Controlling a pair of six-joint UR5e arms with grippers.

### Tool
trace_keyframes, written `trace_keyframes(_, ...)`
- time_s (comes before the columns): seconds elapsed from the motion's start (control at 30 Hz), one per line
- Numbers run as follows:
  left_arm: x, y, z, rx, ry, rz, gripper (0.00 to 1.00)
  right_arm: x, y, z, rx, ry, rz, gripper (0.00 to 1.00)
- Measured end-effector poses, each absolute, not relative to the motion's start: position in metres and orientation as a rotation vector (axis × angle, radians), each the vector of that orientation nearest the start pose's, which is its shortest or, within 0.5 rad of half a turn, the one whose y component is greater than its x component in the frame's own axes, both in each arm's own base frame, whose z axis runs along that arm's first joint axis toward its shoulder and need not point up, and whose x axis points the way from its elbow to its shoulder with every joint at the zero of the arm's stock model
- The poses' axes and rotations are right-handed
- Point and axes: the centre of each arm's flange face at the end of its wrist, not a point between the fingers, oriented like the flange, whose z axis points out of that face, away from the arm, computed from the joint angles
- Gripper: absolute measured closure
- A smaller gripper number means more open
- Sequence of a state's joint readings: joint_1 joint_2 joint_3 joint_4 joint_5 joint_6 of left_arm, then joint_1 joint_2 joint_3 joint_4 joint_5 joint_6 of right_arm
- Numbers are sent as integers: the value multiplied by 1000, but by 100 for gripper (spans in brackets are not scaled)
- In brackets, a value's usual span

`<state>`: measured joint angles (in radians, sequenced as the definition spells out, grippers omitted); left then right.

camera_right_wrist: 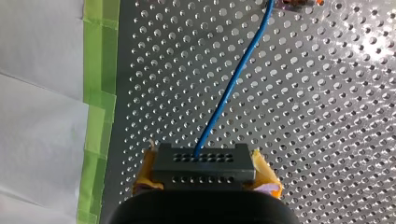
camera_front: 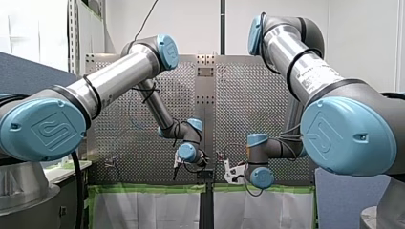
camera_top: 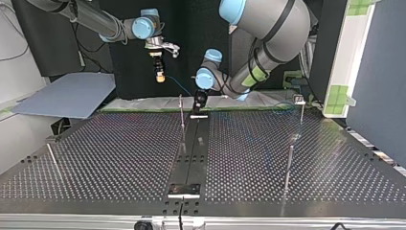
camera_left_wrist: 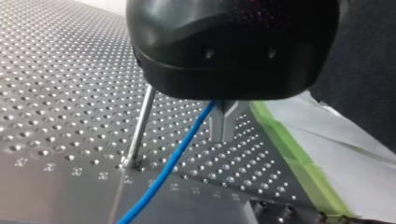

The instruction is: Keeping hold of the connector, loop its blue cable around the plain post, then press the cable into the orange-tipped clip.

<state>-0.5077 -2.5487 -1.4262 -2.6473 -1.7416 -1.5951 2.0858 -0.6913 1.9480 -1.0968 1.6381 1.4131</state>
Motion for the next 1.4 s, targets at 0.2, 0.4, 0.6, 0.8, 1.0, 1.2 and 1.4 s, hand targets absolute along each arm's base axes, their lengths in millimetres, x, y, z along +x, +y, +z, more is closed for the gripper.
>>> trace_keyframes(0.2,537,-432,-15,314,1852,-222,100,371,-411,-51,1709,-894,1310,100)
trace_keyframes(0.4,541,-435,-13,286,1822,-249,100,369,-425,-47,1705,-896,1289,100)
trace_keyframes(0.6,545,-437,-10,261,1788,-270,100,363,-435,-46,1694,-900,1273,100)
trace_keyframes(0.8,550,-437,-7,227,1764,-293,100,358,-445,-44,1678,-908,1267,100)
trace_keyframes(1.0,552,-435,-7,214,1763,-298,100,356,-455,-42,1679,-910,1249,100)
trace_keyframes(1.2,556,-432,-7,210,1764,-292,100,353,-461,-40,1675,-909,1246,100)
trace_keyframes(1.4,556,-430,-7,213,1767,-286,100,351,-465,-39,1670,-903,1253,100)
